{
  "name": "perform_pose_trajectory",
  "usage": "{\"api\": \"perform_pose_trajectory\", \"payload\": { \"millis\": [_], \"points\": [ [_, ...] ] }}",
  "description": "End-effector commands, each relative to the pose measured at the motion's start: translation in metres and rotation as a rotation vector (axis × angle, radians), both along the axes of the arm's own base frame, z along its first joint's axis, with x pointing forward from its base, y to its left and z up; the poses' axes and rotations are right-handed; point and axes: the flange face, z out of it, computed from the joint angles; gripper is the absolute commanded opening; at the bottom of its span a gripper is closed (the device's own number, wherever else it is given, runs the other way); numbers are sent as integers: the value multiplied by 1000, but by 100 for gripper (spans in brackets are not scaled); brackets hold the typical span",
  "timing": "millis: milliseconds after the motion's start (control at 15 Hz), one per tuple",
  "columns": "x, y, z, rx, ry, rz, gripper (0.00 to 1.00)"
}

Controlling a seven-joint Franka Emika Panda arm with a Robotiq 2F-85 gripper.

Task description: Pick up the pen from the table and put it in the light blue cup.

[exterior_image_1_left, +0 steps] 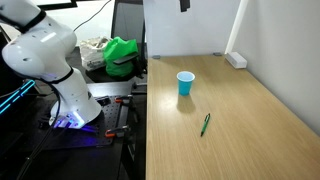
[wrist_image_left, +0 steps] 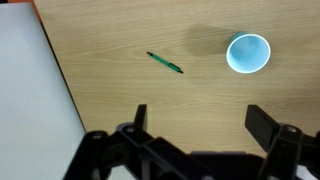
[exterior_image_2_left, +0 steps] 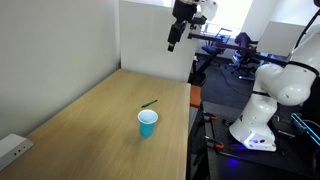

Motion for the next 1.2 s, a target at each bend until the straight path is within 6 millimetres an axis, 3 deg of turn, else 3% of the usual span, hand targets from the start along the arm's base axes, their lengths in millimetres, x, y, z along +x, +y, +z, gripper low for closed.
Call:
{"api": "perform_pose_trajectory", "payload": {
  "millis": [0, 667, 1133],
  "points": [
    [10, -17, -12, 11, -40, 0, 100],
    [44, -83, -67, 44, -143, 125, 100],
    [66, -128, -106, 16, -143, 323, 100]
  ]
}}
